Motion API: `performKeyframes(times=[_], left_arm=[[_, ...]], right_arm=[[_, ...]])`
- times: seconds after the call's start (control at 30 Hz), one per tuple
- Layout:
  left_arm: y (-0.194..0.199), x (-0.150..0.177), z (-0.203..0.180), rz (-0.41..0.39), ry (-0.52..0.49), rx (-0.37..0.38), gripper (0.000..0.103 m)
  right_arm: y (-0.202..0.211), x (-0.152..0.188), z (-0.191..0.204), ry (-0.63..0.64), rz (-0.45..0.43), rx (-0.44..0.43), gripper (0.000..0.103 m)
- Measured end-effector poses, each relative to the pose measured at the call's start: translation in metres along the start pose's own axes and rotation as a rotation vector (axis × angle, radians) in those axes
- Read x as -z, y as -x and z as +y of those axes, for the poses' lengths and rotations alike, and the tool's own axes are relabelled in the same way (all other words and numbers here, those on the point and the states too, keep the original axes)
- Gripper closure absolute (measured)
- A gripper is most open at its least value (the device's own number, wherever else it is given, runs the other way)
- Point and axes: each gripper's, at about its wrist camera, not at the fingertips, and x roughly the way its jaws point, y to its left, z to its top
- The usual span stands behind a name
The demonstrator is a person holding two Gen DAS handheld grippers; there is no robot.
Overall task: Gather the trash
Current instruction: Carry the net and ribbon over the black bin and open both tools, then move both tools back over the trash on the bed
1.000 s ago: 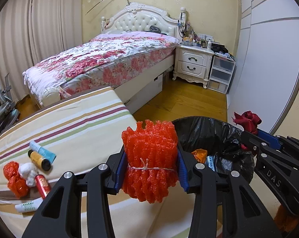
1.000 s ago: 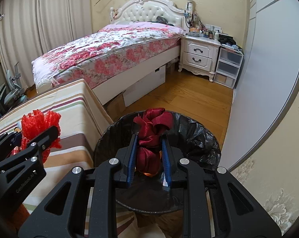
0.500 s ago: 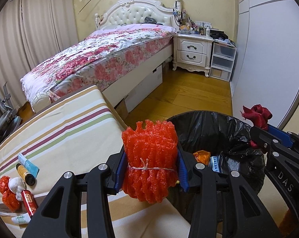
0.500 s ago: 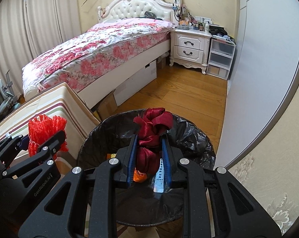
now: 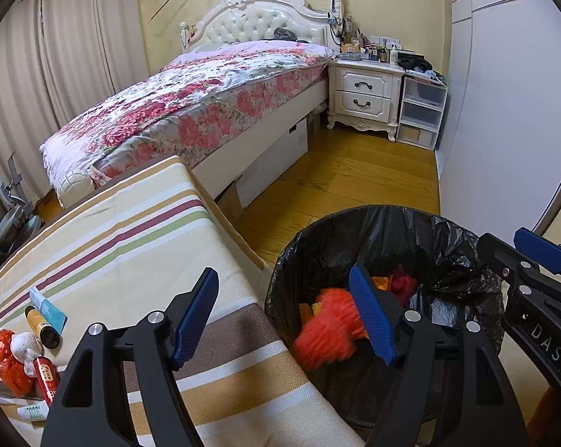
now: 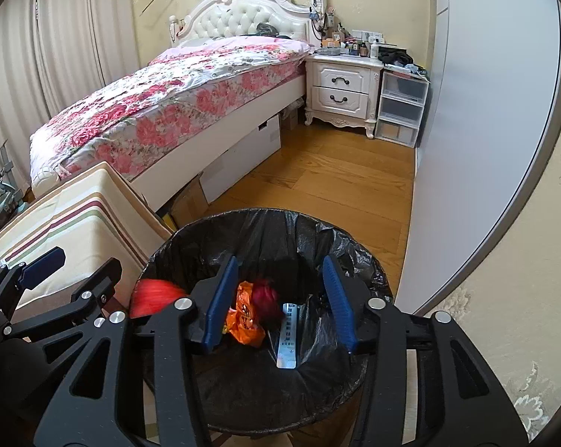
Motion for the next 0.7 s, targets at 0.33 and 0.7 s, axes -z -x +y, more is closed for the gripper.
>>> performKeyframes(times=[0.33, 0.7], left_arm=[[0.012, 0.005, 0.008, -0.007, 0.018, -0.006, 0.027], [0.043, 0.033, 0.052, -0.004, 0.07, -0.082, 0.027]], right_arm=[[0.009, 0.004, -0.001, -0.006, -0.006, 0.006, 0.043], [0.025, 0.026, 0.034, 0.046, 0.026, -0.066, 0.041]])
